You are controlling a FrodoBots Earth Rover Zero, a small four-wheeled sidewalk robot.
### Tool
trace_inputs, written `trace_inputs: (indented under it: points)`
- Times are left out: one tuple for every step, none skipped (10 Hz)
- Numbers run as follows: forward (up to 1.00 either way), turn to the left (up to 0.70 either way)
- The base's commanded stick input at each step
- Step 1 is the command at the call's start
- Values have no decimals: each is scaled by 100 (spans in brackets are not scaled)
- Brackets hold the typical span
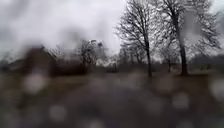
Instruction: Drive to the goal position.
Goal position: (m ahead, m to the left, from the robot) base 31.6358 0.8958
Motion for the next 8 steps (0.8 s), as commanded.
trace_inputs:
  points:
    - [85, 0]
    - [85, 0]
    - [85, 0]
    - [85, 0]
    - [85, 4]
    - [85, 23]
    - [85, 25]
    - [85, 4]
